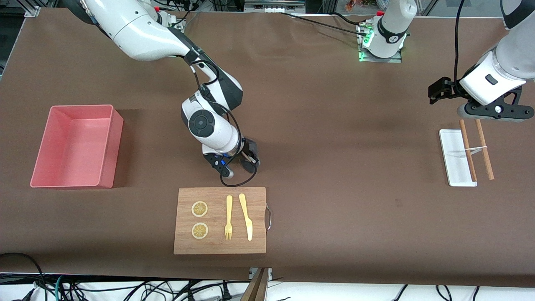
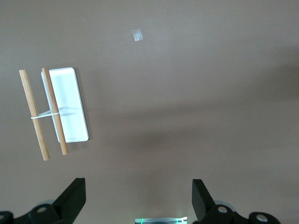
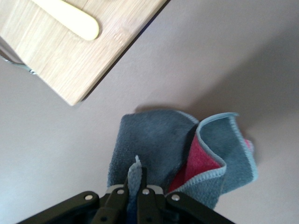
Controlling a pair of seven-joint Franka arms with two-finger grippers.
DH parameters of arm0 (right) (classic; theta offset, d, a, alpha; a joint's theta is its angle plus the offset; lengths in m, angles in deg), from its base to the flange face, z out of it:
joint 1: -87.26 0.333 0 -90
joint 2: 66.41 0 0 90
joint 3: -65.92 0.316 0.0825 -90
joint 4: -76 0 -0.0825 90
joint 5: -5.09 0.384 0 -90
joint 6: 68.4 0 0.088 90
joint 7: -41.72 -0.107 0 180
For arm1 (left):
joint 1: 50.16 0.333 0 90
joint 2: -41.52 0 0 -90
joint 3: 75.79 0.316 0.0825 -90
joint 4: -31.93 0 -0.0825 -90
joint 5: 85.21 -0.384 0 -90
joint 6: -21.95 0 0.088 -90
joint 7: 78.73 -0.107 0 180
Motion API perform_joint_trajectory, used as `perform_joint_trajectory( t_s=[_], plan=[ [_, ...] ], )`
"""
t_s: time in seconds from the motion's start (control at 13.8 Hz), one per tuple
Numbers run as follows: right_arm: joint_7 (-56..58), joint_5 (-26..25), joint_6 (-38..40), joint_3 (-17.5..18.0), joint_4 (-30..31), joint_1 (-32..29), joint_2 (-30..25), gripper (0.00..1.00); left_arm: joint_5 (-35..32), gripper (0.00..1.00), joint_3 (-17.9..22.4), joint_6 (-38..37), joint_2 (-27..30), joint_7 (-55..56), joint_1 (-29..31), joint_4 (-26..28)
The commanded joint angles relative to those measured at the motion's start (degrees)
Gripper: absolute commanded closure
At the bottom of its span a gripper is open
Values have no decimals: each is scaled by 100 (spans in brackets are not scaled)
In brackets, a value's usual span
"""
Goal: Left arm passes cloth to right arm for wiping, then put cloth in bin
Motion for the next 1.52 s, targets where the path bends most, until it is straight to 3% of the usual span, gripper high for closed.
perform_joint_trajectory(
  t_s=[0.0, 0.15, 0.29, 0.65, 0.94, 1.16, 1.31, 1.45],
  plan=[
    [311, 91, 658, 87, -147, -141, 51, 100, 163, 0, -49, 18, 12, -134, 167, -38],
    [1023, 91, 1546, 70, -138, -264, -27, 100, 478, 0, -258, -43, 38, -134, 429, -12],
    [1428, 65, 2241, 35, -138, -360, -72, 100, 288, 0, -567, -61, 3, -90, 519, -29],
    [3211, 38, 3290, -1053, -94, -422, -151, 100, 94, 0, -1032, -79, 47, -134, 1090, -38],
    [4855, 21, 3334, -1950, -85, -440, -186, 100, 40, 0, -1016, 254, -41, -134, 1187, -38],
    [5646, 21, 3597, -2337, -76, -466, -361, 100, -405, 0, -850, 264, 73, -46, 688, 15],
    [6218, 12, 3782, -2522, -85, -536, -519, 100, -304, 0, -542, 343, -32, -55, 572, -21],
    [6745, -23, 3879, -2681, -138, -554, -651, 100, -180, 0, -515, 317, 3, -55, 581, -12]
  ],
)
